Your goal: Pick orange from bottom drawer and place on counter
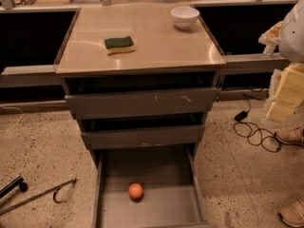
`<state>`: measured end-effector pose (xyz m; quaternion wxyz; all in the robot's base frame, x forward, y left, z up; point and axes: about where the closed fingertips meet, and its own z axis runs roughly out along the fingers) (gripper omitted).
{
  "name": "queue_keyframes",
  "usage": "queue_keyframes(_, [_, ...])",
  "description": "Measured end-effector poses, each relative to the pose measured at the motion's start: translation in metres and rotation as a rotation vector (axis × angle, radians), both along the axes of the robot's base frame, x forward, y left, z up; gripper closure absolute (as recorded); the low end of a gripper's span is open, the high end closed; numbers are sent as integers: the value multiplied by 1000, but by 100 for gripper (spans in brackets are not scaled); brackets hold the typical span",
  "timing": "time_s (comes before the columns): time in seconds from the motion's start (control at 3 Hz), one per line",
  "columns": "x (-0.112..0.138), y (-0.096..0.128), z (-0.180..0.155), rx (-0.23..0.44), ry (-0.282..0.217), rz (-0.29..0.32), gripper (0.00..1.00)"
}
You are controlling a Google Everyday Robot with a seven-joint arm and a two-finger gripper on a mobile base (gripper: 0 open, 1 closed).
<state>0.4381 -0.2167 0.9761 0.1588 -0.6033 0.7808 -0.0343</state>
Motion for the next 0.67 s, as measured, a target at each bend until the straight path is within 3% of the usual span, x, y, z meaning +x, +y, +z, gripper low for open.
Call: queue_keyframes(0.67, [0,6,-16,24,-16,-11,0])
